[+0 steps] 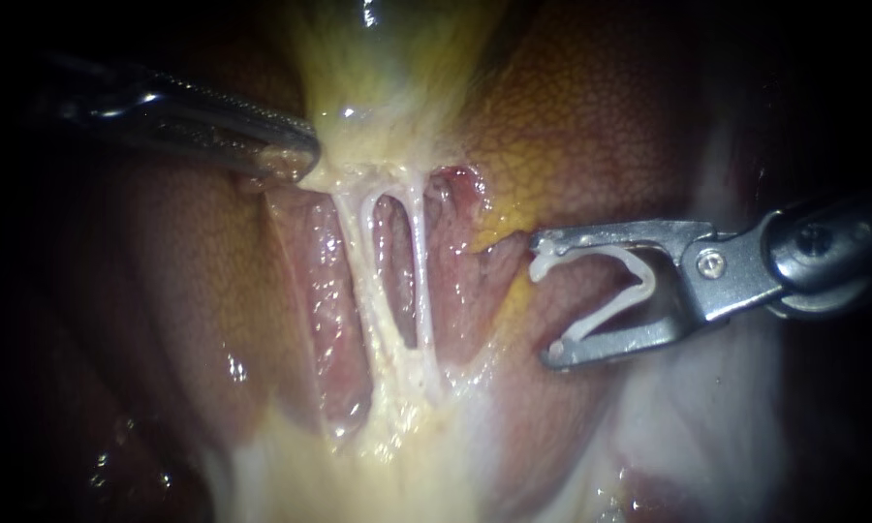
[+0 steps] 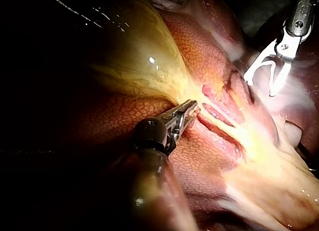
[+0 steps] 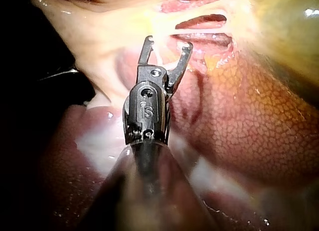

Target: Clipping first clip left tube

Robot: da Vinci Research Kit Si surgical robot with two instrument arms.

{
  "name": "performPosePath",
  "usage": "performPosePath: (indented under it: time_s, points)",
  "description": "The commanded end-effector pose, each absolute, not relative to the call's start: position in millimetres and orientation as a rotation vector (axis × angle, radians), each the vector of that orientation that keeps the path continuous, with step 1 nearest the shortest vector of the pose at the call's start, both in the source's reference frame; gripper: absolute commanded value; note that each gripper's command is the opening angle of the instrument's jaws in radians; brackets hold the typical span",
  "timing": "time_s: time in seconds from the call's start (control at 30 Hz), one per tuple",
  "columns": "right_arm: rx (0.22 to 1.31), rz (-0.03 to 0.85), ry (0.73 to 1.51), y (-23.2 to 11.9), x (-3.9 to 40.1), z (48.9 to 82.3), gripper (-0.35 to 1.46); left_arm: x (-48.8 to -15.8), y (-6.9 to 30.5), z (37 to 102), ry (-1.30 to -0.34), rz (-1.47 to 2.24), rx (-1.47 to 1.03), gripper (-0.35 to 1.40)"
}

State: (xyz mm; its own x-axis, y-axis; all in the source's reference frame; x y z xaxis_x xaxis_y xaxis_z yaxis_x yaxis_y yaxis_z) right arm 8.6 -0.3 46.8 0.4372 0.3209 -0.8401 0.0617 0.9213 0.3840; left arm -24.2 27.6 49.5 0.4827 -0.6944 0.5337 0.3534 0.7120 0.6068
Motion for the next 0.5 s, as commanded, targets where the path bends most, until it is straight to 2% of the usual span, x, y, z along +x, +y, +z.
performPosePath:
  time_s: [0.03,0.5]
  points:
    - [0.387,0.165,1.114,-0.3,8.6,46.7,0.5,-24.2,27.6,49.5,-0.848,-0.665,0.452,-0.35]
    - [0.466,0.189,1.148,-0.1,12.3,47.4,0.51,-24.2,27.6,49.5,-0.848,-0.665,0.452,-0.35]
